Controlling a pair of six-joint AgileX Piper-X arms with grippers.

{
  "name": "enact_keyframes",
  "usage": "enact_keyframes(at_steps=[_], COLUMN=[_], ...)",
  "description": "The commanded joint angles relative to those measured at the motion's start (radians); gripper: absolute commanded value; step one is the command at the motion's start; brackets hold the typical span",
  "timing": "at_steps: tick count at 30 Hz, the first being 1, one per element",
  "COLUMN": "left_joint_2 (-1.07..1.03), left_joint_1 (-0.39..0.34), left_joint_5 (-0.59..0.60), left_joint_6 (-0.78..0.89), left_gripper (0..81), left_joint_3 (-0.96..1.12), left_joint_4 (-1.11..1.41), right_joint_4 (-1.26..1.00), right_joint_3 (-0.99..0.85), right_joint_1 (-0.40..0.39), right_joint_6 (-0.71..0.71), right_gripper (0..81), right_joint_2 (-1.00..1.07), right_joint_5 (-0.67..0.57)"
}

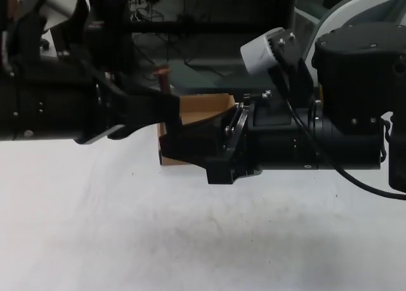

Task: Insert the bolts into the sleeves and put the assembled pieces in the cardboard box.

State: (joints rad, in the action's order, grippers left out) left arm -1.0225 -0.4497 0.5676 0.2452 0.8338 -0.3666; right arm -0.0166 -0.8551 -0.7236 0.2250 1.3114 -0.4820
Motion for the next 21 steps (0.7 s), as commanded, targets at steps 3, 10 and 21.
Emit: enact_keyframes(at_steps=[3, 10, 21], left_joint_2=[0.017, 0.017, 0.017], left_joint_1=[-0.057, -0.062, -0.062], left_joint_5=[-0.069, -0.100, -0.112], left_joint_6=[-0.014, -0.016, -0.060], left_gripper=[1.7, 1.7, 30.8], left_joint_3=[0.002, 0.002, 0.002], left_joint_4=[-0.012, -0.012, -0.011], right_joint_4=[-0.026, -0.026, -0.026], right_joint_3=[-0.016, -0.016, -0.016], right_joint_1=[0.006, 0.006, 0.006], right_joint_6=[-0.009, -0.009, -0.009], right_gripper=[0.4, 0.4, 0.4], right_joint_2=[-0.013, -0.013, -0.013], right_joint_5=[0.000, -0.012, -0.019])
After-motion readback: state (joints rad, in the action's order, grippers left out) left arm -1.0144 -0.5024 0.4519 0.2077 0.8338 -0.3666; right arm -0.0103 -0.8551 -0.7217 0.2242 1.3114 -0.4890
